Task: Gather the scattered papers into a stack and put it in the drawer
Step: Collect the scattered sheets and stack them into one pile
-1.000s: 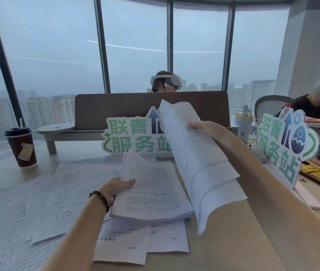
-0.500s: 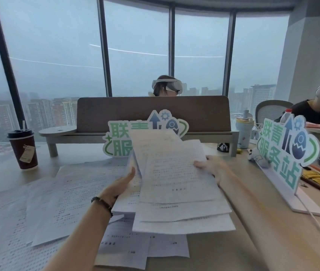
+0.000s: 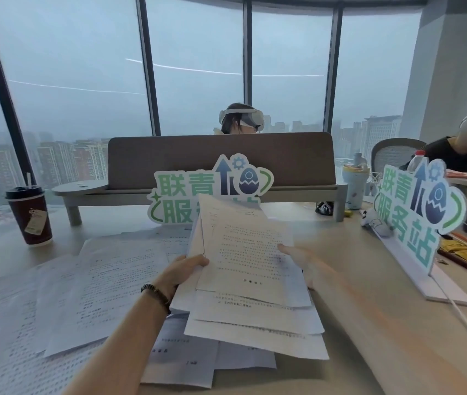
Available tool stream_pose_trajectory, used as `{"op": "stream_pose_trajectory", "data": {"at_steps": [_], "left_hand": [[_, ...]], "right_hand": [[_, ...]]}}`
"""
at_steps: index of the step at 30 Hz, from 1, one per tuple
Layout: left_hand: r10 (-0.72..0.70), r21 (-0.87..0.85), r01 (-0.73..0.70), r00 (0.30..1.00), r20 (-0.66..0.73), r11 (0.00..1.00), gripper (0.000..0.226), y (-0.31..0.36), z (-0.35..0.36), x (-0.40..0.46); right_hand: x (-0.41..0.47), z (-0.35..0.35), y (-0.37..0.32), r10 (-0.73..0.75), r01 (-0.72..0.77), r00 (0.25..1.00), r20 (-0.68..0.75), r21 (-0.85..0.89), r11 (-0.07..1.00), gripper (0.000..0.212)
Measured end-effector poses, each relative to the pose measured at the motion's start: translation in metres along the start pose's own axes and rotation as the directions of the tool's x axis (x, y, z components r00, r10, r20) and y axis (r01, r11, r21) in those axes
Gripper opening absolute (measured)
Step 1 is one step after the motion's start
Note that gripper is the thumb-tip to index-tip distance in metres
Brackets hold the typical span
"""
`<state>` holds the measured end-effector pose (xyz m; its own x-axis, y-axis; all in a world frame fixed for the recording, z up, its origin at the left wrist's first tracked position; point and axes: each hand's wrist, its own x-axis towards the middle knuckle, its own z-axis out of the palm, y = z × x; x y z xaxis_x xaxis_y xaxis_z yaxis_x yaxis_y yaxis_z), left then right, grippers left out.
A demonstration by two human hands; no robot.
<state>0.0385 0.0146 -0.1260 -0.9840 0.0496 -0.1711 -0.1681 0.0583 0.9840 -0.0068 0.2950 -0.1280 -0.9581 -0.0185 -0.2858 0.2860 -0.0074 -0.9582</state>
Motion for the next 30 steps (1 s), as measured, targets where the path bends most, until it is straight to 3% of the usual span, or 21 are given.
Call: {"op": "stream_pose_trajectory", "data": {"at_steps": [6, 9, 11, 14, 18, 23, 30], "left_hand": [[0.001, -0.084, 0.005, 0.997, 0.078, 0.996, 0.03, -0.003, 0.007, -0.004], [0.04, -0.145, -0.02, 0.989, 0.142, 0.989, 0.044, -0.004, 0.008, -0.007], [0.071, -0.163, -0.049, 0.988, 0.136, 0.985, 0.039, -0.003, 0.009, -0.008], [0.106, -0.196, -0.081, 0.987, 0.12, 0.977, 0.032, 0.0, 0.012, -0.011], [0.178, -0.152, -0.17, 0.983, 0.039, 0.974, 0.029, 0.009, 0.018, -0.016], [0.373, -0.089, -0.378, 0.926, -0.061, 0.922, 0.024, 0.04, 0.031, -0.031], [0.62, 0.058, -0.622, 0.759, -0.199, 0.781, 0.02, 0.069, 0.04, -0.039]], "right_hand": [[0.0, 0.01, 0.004, 0.017, -0.021, 0.995, 0.094, 0.041, 0.999, 0.032], [-0.007, 0.016, -0.001, -0.008, -0.001, 0.996, 0.086, 0.108, 0.994, 0.02], [-0.013, 0.017, -0.003, -0.03, 0.021, 0.997, 0.065, 0.139, 0.99, 0.018], [-0.025, 0.017, -0.01, -0.105, 0.095, 0.993, 0.053, 0.156, 0.983, 0.016], [-0.041, 0.011, -0.025, -0.259, 0.26, 0.965, -0.042, 0.019, 0.965, 0.02], [-0.06, 0.01, -0.056, -0.527, 0.523, 0.846, -0.083, -0.07, 0.849, 0.019], [-0.079, 0.021, -0.084, -0.741, 0.732, 0.659, -0.129, -0.118, 0.671, 0.021]]}}
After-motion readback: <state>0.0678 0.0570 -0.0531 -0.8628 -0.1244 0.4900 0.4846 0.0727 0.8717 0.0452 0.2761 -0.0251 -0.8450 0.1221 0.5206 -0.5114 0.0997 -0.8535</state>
